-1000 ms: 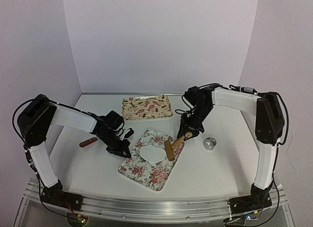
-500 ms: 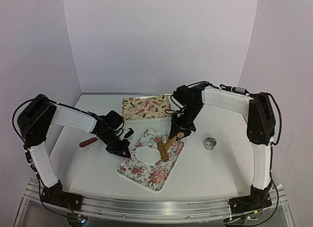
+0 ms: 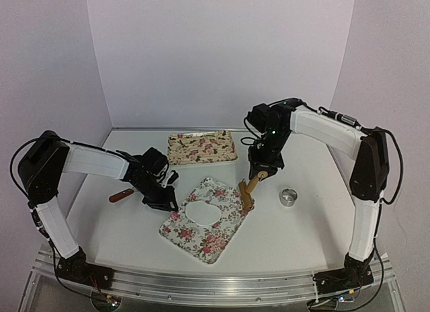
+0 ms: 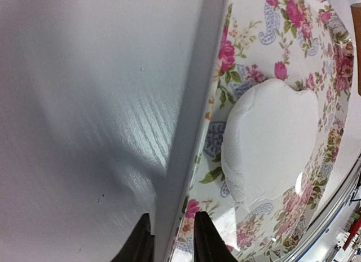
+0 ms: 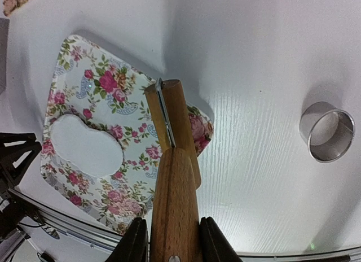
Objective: Roll out the dumpling wrappers from the dough
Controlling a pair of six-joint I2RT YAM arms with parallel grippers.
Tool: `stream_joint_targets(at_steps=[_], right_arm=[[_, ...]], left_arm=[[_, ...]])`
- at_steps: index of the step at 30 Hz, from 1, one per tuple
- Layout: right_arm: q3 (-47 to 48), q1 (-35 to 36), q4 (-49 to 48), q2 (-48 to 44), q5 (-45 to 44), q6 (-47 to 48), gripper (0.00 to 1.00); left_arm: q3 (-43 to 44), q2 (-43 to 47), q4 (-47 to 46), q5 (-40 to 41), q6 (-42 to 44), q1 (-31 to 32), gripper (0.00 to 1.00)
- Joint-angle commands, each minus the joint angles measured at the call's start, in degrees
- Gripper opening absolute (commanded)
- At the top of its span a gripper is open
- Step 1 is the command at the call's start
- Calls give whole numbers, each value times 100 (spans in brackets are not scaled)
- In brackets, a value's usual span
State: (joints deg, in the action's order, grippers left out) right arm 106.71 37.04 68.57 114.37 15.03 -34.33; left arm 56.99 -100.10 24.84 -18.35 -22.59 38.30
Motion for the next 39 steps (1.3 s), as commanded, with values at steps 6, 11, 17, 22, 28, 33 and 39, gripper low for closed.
stream_joint_targets(at_steps=[6,11,17,22,28,33,39], right_arm=[[420,-610,209,-1038,-548,-178,0],[-394,-1199,-854,-1263,61,-318,0],[-1086,-1829,-1830,-1104,837,-365,0],[-1339,-2178,-2240,-749,1283,-199,0],[-1636,-2426,-2462,-110,1955,100,2],[-1564,-2429,-2466,262,2013,378,5],[-1369,-2429,-2449,645,1543,683,21]], left_arm=[[731,981,631,362,-277,-53,52],[1088,1268,1099,423,-340,-332,62],[1148,1604,1373,27,-376,-1219,69],[1166,1709,1385,-158,-376,-1466,71],[889,1840,1152,-274,-591,-1475,72],[674,2099,1020,-302,-772,-1475,72],[517,2185,995,-306,-852,-1472,72]])
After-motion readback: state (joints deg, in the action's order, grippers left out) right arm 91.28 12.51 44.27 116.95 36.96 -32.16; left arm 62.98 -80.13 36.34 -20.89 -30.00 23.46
